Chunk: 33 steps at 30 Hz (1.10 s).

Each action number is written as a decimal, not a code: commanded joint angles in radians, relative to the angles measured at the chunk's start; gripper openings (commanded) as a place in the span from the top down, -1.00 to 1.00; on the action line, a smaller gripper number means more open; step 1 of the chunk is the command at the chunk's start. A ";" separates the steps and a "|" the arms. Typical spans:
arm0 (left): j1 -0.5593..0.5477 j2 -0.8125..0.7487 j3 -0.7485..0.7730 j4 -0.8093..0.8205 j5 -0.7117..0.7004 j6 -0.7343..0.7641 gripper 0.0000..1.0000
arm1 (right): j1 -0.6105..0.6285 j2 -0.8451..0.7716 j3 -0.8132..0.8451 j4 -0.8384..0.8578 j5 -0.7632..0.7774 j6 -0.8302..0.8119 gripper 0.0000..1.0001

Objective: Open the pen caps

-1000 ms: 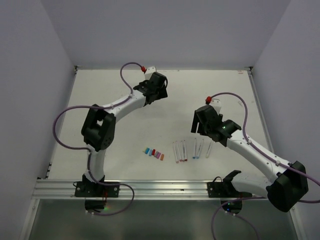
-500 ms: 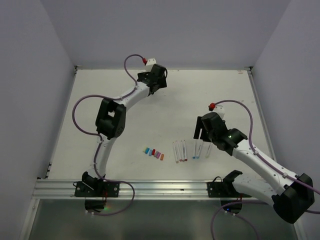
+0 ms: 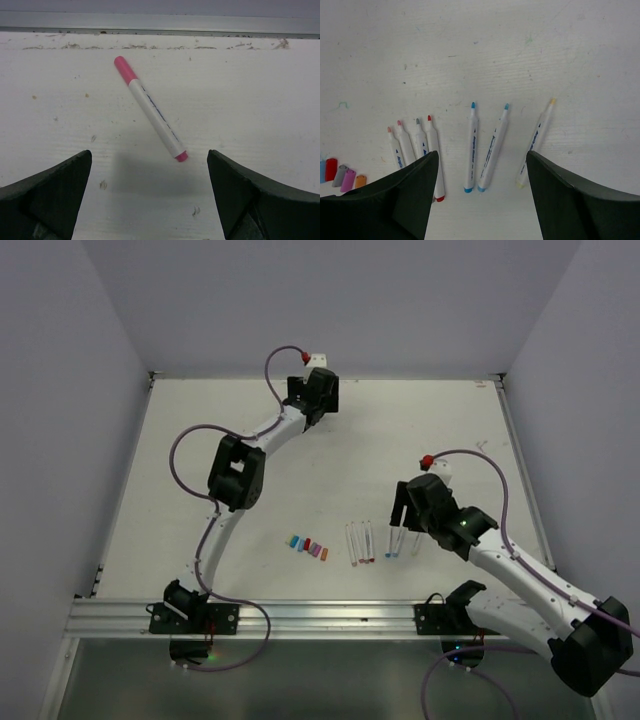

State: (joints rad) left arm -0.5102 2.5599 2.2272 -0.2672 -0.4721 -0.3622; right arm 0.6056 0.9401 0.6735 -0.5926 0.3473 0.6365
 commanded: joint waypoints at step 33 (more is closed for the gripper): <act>0.048 -0.039 -0.058 0.132 0.084 0.011 -1.00 | -0.001 -0.124 -0.118 0.146 -0.005 0.002 -0.47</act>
State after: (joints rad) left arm -0.4713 2.6293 2.2353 -0.2504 -0.3683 -0.3309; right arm 0.6056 0.8040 0.5560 -0.4923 0.3447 0.6369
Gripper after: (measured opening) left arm 0.997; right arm 0.741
